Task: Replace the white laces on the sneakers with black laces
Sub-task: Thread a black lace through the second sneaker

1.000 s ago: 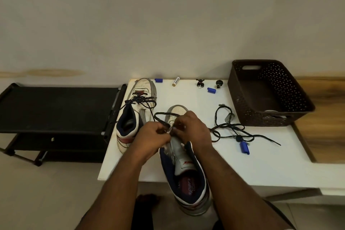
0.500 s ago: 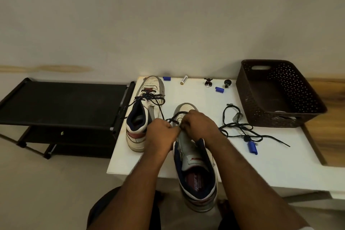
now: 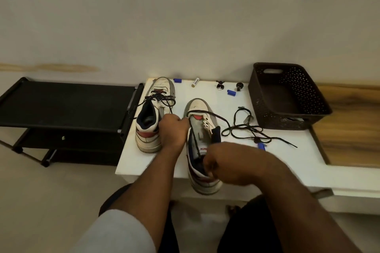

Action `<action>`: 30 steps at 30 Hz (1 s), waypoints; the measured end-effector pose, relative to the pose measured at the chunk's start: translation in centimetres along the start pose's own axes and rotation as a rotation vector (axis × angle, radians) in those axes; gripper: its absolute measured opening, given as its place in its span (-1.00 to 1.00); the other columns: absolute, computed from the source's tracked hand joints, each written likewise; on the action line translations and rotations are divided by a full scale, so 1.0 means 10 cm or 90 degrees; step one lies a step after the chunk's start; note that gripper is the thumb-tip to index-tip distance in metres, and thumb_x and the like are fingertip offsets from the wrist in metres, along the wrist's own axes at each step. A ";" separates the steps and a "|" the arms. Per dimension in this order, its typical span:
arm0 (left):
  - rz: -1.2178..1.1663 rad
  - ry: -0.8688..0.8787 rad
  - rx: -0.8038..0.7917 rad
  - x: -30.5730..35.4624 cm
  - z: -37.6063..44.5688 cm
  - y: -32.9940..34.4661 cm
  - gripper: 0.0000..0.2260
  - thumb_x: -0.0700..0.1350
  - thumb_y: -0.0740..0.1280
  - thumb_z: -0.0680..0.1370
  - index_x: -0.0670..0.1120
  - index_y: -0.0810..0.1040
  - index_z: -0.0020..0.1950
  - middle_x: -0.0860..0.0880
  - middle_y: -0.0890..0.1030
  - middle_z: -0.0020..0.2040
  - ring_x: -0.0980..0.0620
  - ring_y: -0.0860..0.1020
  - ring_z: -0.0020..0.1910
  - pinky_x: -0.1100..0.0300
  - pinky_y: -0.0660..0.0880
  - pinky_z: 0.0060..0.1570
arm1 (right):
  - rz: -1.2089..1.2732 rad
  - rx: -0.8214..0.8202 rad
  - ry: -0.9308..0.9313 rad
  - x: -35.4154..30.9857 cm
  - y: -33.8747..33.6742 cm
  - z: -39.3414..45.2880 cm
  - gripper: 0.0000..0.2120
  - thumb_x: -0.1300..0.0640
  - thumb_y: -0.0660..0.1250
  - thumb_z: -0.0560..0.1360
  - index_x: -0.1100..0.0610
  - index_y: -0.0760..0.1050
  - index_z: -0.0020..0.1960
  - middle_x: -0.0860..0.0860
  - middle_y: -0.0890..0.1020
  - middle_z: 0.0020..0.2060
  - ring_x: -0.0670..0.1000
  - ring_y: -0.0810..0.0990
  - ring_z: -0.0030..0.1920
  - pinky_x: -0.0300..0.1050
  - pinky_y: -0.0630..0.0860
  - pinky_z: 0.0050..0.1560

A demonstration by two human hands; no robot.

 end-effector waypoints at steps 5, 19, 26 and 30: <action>-0.006 -0.013 -0.025 0.03 -0.03 -0.02 -0.58 -0.22 0.39 0.42 -0.12 0.25 -0.55 -0.03 0.23 -0.58 0.00 0.19 -0.54 0.14 0.17 -0.42 | 0.022 -0.132 -0.004 -0.10 0.51 -0.30 -0.78 0.16 0.31 0.53 0.06 0.62 0.13 -0.02 0.61 0.13 -0.02 0.55 0.10 -0.23 0.38 -0.04; -0.138 -0.024 -0.151 0.04 -0.35 -0.07 -0.68 0.13 0.40 0.49 -0.03 0.64 0.13 0.04 0.65 0.04 0.08 0.60 0.06 0.10 0.55 0.08 | 0.226 0.117 0.127 0.57 0.34 -0.17 -0.90 0.10 0.41 0.49 0.11 0.64 -0.06 -0.01 0.65 -0.06 -0.05 0.57 -0.04 -0.18 0.47 -0.04; 0.098 0.267 -0.065 0.48 -0.46 -0.11 -0.77 -0.10 0.36 0.54 -0.05 0.64 0.17 -0.05 0.61 0.12 -0.02 0.55 0.11 0.05 0.49 0.15 | 0.289 0.366 0.275 1.40 0.22 0.22 -0.87 0.19 0.37 0.50 0.13 0.63 0.03 0.04 0.65 -0.01 0.04 0.59 0.04 -0.20 0.41 -0.06; 0.274 0.300 -0.119 0.55 -0.48 0.08 -0.80 -0.10 0.30 0.55 -0.01 0.66 0.12 -0.06 0.67 0.06 -0.11 0.59 0.09 -0.03 0.49 0.13 | 0.199 0.393 0.318 1.66 0.09 0.55 -0.71 0.24 0.28 0.53 0.12 0.56 0.24 0.07 0.59 0.18 0.08 0.55 0.18 -0.12 0.45 0.12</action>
Point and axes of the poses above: each hand's wrist, its own z-axis towards the middle knuckle, its own y-axis out of the palm, x = y × z, the point moved 7 cm from there along z, towards the middle knuckle
